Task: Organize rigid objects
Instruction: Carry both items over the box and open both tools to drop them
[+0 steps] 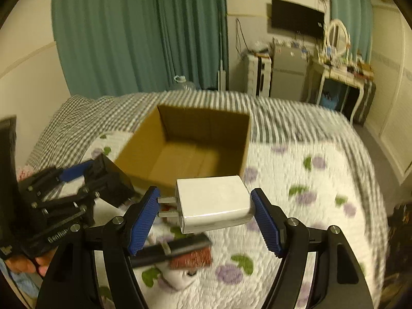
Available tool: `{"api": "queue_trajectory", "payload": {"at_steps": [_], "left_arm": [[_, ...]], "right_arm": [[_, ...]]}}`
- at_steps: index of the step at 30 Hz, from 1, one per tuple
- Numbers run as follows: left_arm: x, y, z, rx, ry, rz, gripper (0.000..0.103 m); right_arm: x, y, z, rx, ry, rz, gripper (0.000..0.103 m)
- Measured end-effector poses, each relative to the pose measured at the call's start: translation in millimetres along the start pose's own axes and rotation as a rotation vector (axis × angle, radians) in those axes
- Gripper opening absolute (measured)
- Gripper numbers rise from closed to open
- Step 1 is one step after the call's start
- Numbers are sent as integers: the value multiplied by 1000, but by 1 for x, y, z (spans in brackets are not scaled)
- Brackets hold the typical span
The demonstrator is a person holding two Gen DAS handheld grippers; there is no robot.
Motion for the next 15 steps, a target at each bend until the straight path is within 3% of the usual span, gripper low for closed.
{"api": "queue_trajectory", "payload": {"at_steps": [8, 15], "left_arm": [[59, 17, -52, 36, -6, -48, 53], [63, 4, -136, 7, 44, -112, 53]], "right_arm": [[72, -8, -35, -7, -34, 23, 72], [93, -29, -117, 4, 5, 12, 72]]}}
Point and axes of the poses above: each gripper's, at about its wrist camera, not at the fingertips, and z roughly against the way its jaws point, y to its left, x to its top, the point moved 9 cm from there along -z, roughly the way its jaws point, and after that the axes turned 5 degrees about x, right-handed, at the moved point
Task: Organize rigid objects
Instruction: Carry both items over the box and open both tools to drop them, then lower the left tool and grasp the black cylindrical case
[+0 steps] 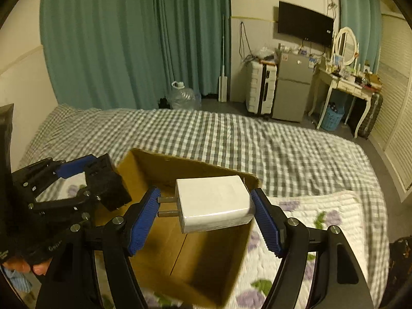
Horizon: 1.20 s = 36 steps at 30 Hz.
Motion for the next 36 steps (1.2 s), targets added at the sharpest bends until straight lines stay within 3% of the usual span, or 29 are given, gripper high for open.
{"api": "queue_trajectory", "payload": {"at_steps": [6, 9, 11, 15, 19, 23, 30, 36], "left_arm": [[-9, -5, -46, -41, 33, 7, 52], [-3, -6, -34, -37, -23, 0, 54], [-2, -5, -26, -62, -9, 17, 57], [-7, 3, -5, -61, 32, 39, 59], [-15, 17, 33, -49, 52, 77, 64], [-22, 31, 76, -38, 53, 119, 68], [-42, 34, 130, 11, 44, 129, 68], [-91, 12, 144, 24, 65, 101, 68]], "right_arm": [[-6, -14, -51, 11, 24, -13, 72], [-7, -17, -59, 32, 8, -42, 73], [-5, -20, -56, 60, -4, -100, 73], [1, -23, -30, 17, -35, -118, 85], [2, -19, 10, -36, -31, -87, 86], [-4, -5, 61, -82, -44, -47, 95], [-41, 20, 122, -106, -31, -35, 95], [-85, 34, 139, -115, -2, -4, 95]]}}
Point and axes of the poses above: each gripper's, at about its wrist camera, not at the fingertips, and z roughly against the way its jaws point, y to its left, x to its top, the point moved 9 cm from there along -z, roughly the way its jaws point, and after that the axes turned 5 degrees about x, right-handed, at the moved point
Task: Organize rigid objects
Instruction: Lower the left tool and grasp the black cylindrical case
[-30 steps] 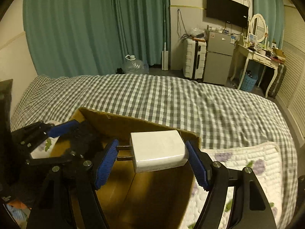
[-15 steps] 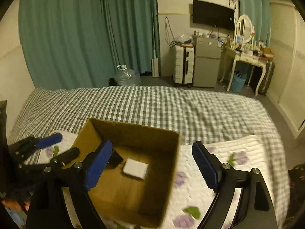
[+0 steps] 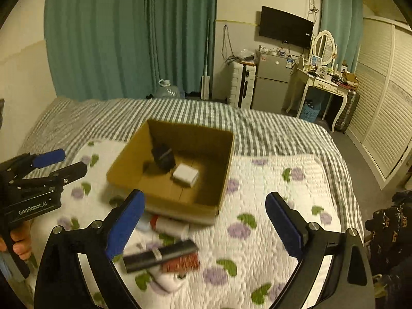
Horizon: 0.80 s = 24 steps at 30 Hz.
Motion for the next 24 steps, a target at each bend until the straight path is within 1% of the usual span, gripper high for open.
{"api": "queue_trajectory", "payload": {"at_steps": [5, 8, 11, 13, 16, 19, 22, 24], "left_arm": [[-53, -28, -23, -36, 72, -23, 68], [-82, -54, -45, -65, 132, -68, 68], [-100, -74, -62, -88, 167, -120, 68], [-109, -86, -75, -88, 193, -164, 68], [-116, -92, -95, -74, 236, -184, 69], [-116, -99, -108, -120, 257, -146, 68], [-118, -106, -118, -148, 278, -139, 68], [-121, -107, -122, -181, 302, -123, 68]], "right_arm": [[-52, 6, -17, -2, 57, 15, 95], [-86, 2, -37, 9, 114, 7, 95], [-107, -9, -51, 11, 158, 1, 95], [-115, -17, -58, 9, 171, -14, 95], [-119, -27, -67, 18, 173, -47, 95], [-120, -33, -76, 31, 177, -76, 95], [-123, -36, -86, 46, 184, -93, 95], [-125, -36, -91, 50, 194, -93, 95]]}}
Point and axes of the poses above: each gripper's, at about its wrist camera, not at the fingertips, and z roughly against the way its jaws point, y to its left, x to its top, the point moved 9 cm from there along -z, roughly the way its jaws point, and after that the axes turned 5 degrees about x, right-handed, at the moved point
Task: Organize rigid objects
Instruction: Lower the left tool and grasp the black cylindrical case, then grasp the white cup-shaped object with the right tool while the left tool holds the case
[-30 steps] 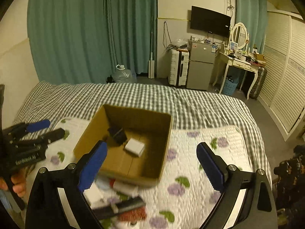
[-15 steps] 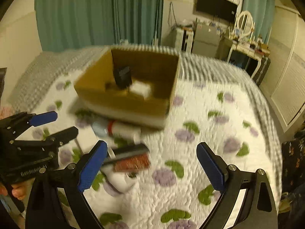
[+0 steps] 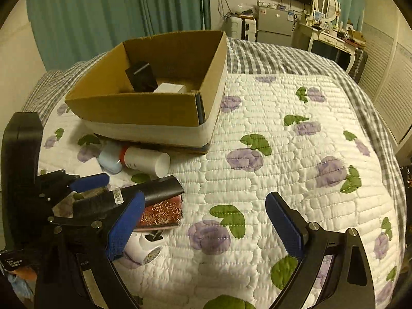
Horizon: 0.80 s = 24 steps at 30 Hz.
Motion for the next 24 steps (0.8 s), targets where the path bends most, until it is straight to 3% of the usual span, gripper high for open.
{"api": "queue_trajectory", "payload": {"at_steps": [2, 4, 5, 8, 10, 11, 15, 20, 24], "left_arm": [[-6, 1, -4, -59, 49, 31, 68], [-16, -1, -7, -121, 123, 40, 61], [-24, -3, -9, -91, 147, -8, 59], [-30, -5, 3, -71, 95, -24, 53], [-30, -4, 15, -37, 56, -44, 40], [-28, -1, 22, -6, 35, -45, 40], [-15, 18, 51, 1, -40, 14, 30], [-3, 34, 69, 40, -103, 30, 30], [2, 42, 73, 82, -134, 35, 30]], "right_arm": [[-2, -1, -4, 0, 8, -1, 95], [-3, -3, -6, 1, 13, -6, 95], [-3, -4, -5, -1, 13, -12, 95], [-2, -5, -2, -1, 5, -27, 95], [-1, -2, 2, 2, -5, -27, 95], [0, -1, 4, 1, -8, -23, 95], [-2, 8, 7, -11, -5, 9, 95], [-11, 21, -3, -3, 29, 55, 95], [-21, 39, -14, 53, 62, 104, 95]]}}
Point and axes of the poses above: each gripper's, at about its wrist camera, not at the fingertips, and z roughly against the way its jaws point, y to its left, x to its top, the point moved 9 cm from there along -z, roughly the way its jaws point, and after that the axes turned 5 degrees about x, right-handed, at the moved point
